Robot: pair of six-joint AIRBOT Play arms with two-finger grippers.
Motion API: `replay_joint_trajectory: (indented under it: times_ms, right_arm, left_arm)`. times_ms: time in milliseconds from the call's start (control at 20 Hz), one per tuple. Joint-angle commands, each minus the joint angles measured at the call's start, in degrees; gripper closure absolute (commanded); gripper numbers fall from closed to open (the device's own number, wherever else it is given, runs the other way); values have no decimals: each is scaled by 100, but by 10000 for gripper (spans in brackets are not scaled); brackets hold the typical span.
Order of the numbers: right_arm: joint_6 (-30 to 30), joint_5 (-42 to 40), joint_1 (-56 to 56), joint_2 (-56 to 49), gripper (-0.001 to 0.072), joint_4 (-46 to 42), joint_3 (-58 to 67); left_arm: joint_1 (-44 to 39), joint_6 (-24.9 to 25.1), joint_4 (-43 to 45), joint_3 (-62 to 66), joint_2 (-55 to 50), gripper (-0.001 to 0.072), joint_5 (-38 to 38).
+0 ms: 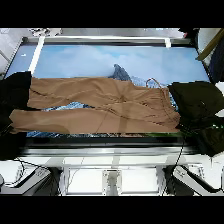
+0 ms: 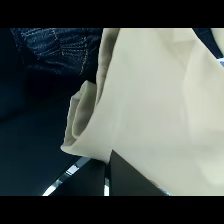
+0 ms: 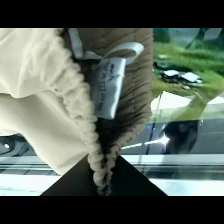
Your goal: Fold the clothes and pants, and hang the long-sleeved shirts on hangers.
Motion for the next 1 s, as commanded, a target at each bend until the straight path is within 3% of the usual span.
replay_joint_trajectory:
  times_ms: [0, 150, 450, 600, 700, 850, 950]
  right_arm:
    - [2, 55, 2, 4, 683, -247, -81]
    - [4, 66, 2, 4, 683, -332, -236]
    - [4, 83, 42, 321, 684, 841, 929]
    - [144, -603, 588, 208, 685, 1255, 1510]
    - [498, -1193, 1123, -20, 685, 1246, 1738]
    - [1340, -2153, 1565, -551, 685, 1246, 2041]
    - [1858, -2369, 1637, -946, 685, 1246, 2240]
  left_arm:
    - [4, -2, 203, 4, 4, 701, -46]
    - [7, -2, 348, 9, 7, 701, -50]
    - [-136, -256, -7, 1071, 7, 702, 35]
    - [-866, -459, -20, 1882, -181, 703, 302]
    - [-1528, -752, 63, 2446, -603, 703, 531]
    - [-2269, -1926, 977, 3355, -1585, 704, 824]
    - [-2568, -2323, 1311, 4041, -2321, 703, 966]
